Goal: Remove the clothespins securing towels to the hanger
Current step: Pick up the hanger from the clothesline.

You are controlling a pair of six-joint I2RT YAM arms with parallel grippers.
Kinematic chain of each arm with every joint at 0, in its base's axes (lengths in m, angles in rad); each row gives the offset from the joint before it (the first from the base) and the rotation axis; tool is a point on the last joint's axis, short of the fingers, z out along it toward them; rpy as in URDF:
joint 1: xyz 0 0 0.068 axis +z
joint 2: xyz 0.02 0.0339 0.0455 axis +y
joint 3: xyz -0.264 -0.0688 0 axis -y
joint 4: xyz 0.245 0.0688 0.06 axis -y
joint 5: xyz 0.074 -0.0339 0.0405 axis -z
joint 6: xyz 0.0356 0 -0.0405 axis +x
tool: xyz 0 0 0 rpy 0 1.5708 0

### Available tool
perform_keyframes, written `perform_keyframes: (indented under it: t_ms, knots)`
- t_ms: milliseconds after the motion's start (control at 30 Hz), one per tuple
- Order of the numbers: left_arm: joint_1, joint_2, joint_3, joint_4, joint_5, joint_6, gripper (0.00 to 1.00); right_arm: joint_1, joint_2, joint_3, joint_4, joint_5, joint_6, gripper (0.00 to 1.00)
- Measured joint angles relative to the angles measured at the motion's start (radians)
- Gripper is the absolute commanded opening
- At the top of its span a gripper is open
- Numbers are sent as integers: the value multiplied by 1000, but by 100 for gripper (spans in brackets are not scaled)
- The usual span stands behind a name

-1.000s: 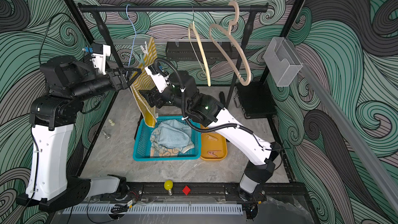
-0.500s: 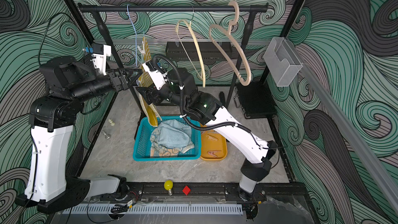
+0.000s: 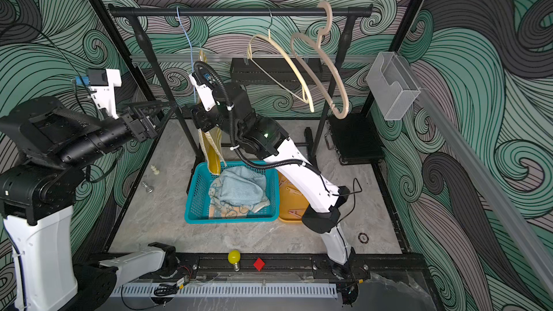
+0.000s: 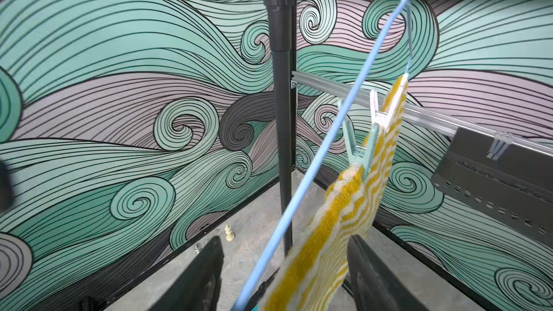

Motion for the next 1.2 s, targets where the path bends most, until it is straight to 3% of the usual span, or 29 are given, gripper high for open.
perform_keyframes:
  t_ms: [300,600,1200]
  knots:
    - [0,-29,-16,-18,-34,6,81,-5,6,0,-44,64,-23,45]
    - [0,-31,-42,-26,-47,6,81,-27,-3,0,-47,71,-47,0]
    - [0,-56,-53,-25,-97,17,81,-77,-26,31,-48,6,-41,0]
